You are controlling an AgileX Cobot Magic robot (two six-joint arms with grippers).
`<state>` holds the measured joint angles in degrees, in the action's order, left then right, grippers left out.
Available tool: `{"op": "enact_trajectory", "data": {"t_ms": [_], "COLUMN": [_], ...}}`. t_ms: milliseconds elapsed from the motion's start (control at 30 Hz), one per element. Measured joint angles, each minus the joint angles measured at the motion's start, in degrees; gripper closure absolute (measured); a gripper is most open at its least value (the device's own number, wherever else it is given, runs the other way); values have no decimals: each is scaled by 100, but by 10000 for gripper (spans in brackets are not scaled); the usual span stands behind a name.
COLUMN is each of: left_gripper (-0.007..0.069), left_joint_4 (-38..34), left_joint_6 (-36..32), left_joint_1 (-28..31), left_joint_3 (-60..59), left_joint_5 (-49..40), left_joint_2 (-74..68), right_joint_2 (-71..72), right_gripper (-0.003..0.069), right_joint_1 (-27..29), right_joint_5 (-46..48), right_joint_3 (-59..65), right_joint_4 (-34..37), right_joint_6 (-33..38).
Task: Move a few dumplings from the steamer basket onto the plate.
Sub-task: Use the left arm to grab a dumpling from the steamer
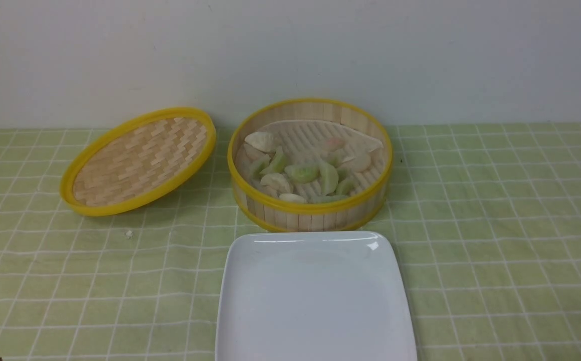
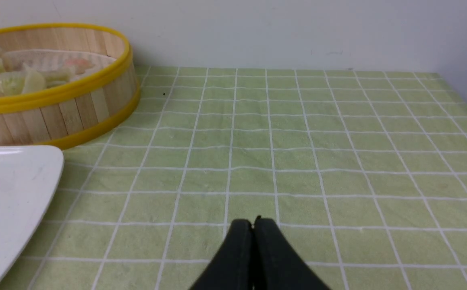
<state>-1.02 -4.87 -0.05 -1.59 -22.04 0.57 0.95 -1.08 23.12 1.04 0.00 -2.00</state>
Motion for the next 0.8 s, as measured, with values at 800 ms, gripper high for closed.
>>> {"op": "enact_trajectory", "data": {"t_ms": [800], "left_gripper": [631], "left_joint_4": [-9], "left_joint_6": [124], "left_joint_1": [0], "left_joint_3": [0], "left_joint_5": [279], "left_joint_2": [0], "right_joint_2": [0], "right_gripper": [673], "right_joint_1": [0], "right_joint_5": [0], "right_joint_3": [0], "right_joint_4": [0], "right_joint_6": [0]}}
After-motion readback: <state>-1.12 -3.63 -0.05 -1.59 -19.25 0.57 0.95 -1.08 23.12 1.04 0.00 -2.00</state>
